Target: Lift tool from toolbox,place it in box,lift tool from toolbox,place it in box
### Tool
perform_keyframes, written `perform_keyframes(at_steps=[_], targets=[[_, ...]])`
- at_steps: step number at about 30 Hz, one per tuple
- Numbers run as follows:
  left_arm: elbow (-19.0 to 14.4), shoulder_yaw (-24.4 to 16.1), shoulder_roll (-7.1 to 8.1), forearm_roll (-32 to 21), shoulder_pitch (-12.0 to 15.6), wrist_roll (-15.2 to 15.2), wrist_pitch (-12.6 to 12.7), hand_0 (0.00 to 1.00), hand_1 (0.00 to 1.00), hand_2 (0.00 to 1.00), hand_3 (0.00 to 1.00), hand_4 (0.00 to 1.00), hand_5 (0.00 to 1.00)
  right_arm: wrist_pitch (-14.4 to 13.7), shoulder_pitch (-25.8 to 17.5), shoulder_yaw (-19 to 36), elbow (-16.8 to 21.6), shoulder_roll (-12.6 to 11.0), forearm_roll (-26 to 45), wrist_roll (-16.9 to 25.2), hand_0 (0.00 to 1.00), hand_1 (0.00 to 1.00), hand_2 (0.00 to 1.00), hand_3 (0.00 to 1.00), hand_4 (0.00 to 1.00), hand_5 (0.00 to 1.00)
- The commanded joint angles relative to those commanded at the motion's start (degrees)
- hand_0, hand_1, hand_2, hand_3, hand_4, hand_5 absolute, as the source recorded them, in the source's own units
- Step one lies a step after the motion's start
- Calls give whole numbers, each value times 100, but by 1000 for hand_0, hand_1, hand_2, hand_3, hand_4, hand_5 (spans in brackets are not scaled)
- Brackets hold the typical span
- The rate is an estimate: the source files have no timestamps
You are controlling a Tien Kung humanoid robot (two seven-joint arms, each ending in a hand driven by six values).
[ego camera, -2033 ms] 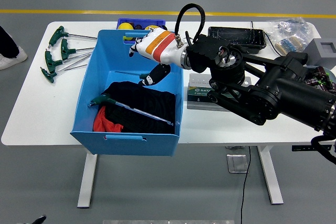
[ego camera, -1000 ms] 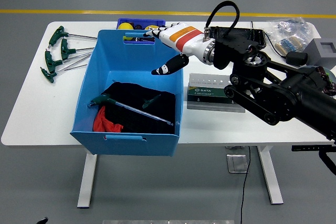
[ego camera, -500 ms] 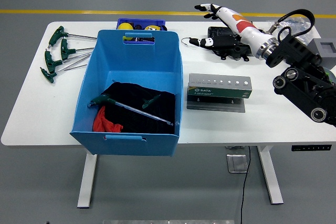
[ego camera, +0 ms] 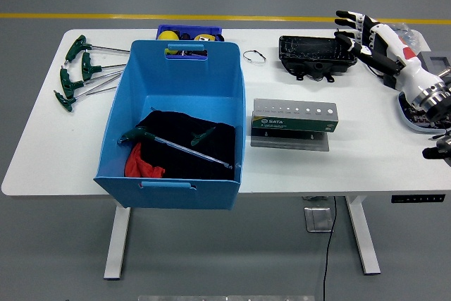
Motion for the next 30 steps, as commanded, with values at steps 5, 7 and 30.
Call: perform_keyframes(at_steps=[5, 7, 30], targets=[[0, -24, -19, 13, 0, -12, -45, 724, 747, 745, 701, 707, 644, 99, -585, 407, 281, -13, 250, 29, 829, 802, 864, 883, 998, 812], [0, -31, -27, 22, 2, -16, -58, 724, 747, 745, 701, 707, 644, 221, -933, 625, 391, 12, 209, 32, 829, 802, 864, 883, 998, 812], [0, 560, 1, -443, 91, -70, -229, 724, 749, 749, 697, 707, 653, 115, -3311, 2576, 1449, 1010, -589, 166, 838, 806, 864, 894, 998, 847]])
